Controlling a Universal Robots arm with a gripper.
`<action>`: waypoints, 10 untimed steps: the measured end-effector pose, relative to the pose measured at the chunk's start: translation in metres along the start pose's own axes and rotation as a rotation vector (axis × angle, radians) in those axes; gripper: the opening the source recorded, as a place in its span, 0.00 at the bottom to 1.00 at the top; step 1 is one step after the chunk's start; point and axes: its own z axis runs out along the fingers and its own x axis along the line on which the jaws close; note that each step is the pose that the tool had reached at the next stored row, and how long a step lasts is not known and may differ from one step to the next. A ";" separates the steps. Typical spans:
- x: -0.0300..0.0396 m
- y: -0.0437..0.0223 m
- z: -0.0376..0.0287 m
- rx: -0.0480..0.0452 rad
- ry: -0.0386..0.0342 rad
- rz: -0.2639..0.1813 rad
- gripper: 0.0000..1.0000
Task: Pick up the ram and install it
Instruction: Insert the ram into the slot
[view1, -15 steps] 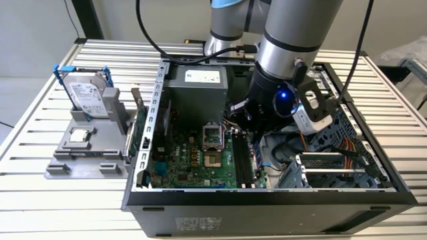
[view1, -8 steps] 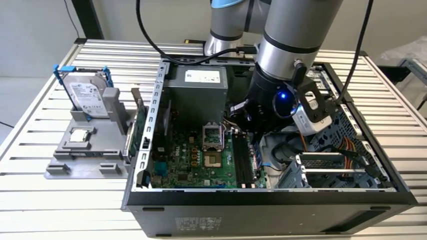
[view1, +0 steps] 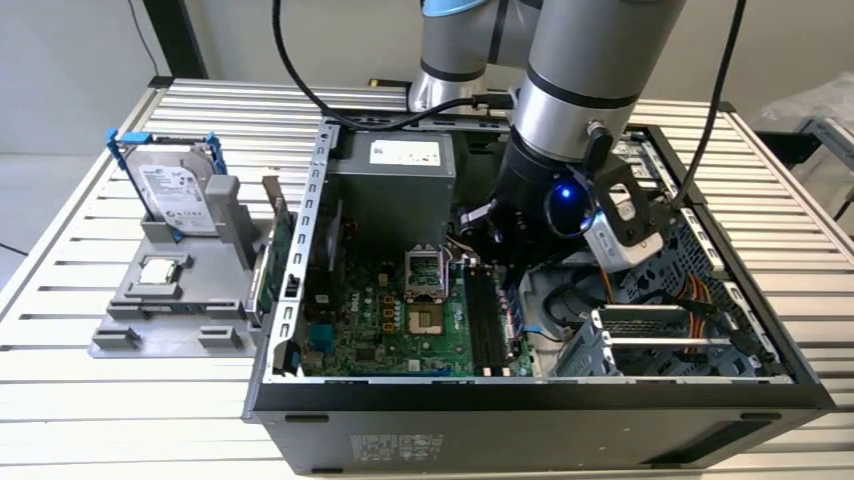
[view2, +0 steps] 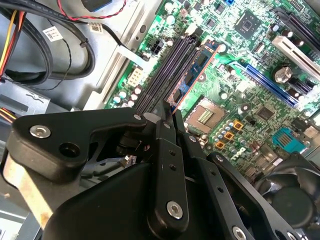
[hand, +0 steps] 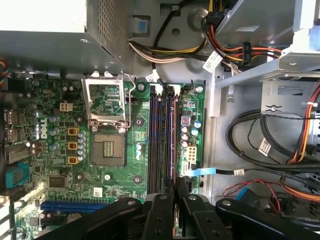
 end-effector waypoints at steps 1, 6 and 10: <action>0.0000 0.0000 0.0008 0.0000 0.0000 0.000 0.00; 0.0000 0.0001 0.0018 -0.0002 -0.0001 0.000 0.00; 0.0000 0.0001 0.0033 0.0000 0.0000 0.000 0.00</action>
